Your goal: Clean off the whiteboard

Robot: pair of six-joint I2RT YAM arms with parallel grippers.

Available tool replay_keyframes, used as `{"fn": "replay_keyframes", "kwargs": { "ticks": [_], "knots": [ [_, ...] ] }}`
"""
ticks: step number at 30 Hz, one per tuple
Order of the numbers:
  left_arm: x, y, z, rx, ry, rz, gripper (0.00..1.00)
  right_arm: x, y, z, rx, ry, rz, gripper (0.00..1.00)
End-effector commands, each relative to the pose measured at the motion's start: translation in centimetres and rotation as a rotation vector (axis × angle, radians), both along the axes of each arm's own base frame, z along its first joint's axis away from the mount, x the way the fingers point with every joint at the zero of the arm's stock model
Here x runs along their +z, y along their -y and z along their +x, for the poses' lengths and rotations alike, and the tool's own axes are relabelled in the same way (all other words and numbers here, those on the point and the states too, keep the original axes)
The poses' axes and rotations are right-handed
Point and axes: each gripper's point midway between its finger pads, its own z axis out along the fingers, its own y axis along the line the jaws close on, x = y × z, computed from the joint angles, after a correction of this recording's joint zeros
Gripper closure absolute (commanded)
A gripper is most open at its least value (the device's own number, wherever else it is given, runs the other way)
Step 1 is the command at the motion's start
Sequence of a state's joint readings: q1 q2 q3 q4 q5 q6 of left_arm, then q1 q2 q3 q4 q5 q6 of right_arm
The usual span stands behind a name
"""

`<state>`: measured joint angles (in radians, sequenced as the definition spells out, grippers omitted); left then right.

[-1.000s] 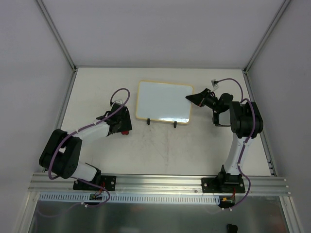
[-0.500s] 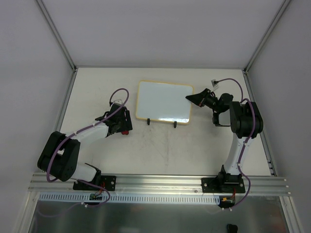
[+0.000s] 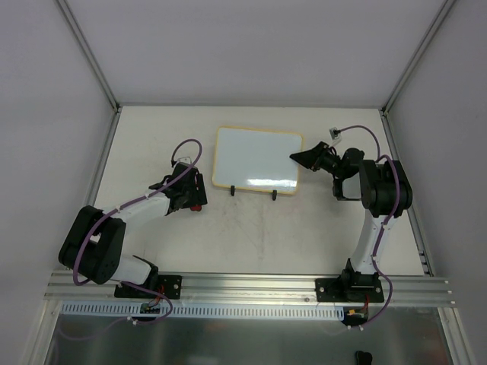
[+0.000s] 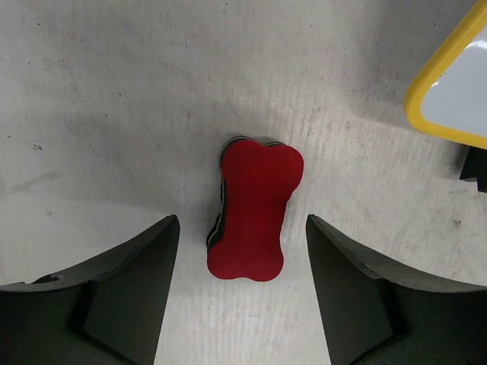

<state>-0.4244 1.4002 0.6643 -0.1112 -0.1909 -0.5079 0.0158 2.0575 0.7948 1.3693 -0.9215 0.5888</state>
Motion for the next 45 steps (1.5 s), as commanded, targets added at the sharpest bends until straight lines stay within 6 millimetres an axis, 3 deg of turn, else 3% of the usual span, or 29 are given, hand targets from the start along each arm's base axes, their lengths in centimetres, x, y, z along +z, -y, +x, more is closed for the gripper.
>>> {"fn": "replay_keyframes", "kwargs": {
  "ticks": [1,5,6,9,20,22,24,26,38,39,42,44,45],
  "knots": [
    [0.6,-0.2,0.1,0.003,0.023,-0.004,0.33,3.7,-0.4,-0.5,0.026,0.235,-0.028,0.58],
    [0.6,-0.2,0.1,0.003,0.024,-0.004,0.33,4.2,-0.5,-0.8,0.03,0.252,-0.033,0.46],
    [0.7,-0.2,0.1,0.003,0.026,-0.005,0.33,4.5,-0.6,-0.9,0.036,0.262,-0.034,0.37],
    [0.7,-0.1,0.1,-0.003,0.023,-0.01,0.33,5.2,-0.6,-1.4,0.042,0.289,-0.044,0.28],
    [1.6,0.1,0.2,-0.01,0.05,-0.023,0.33,6.7,-0.1,-2.1,0.01,0.343,-0.062,0.12],
    [1.7,0.0,0.1,-0.009,0.056,-0.024,0.27,6.4,0.9,-1.9,-0.047,0.335,-0.069,0.08],
    [1.7,0.0,0.1,-0.006,0.058,-0.025,0.14,6.6,1.4,-1.8,-0.092,0.342,-0.076,0.04],
    [2.3,0.0,0.2,-0.006,0.076,-0.03,0.01,6.6,2.9,-1.7,-0.143,0.336,-0.084,0.03],
    [7.1,-0.2,-0.1,-0.009,0.238,-0.1,0.01,10.1,6.8,-2.3,-0.301,0.362,-0.052,0.01],
    [7.4,-0.3,-0.1,-0.009,0.253,-0.099,0.01,9.5,7.6,-2.4,-0.371,0.338,-0.051,0.01],
    [8.7,-0.9,0.0,-0.004,0.304,-0.082,0.01,11.2,8.3,-3.5,-0.435,0.367,-0.035,0.01],
    [9.4,-0.9,0.0,-0.009,0.329,-0.089,0.01,10.4,8.6,-4.4,-0.455,0.301,-0.024,0.01],
    [9.7,-0.7,0.0,-0.013,0.334,-0.099,0.01,11.1,8.8,-5.0,-0.468,0.291,-0.024,0.01]
  ]
}}
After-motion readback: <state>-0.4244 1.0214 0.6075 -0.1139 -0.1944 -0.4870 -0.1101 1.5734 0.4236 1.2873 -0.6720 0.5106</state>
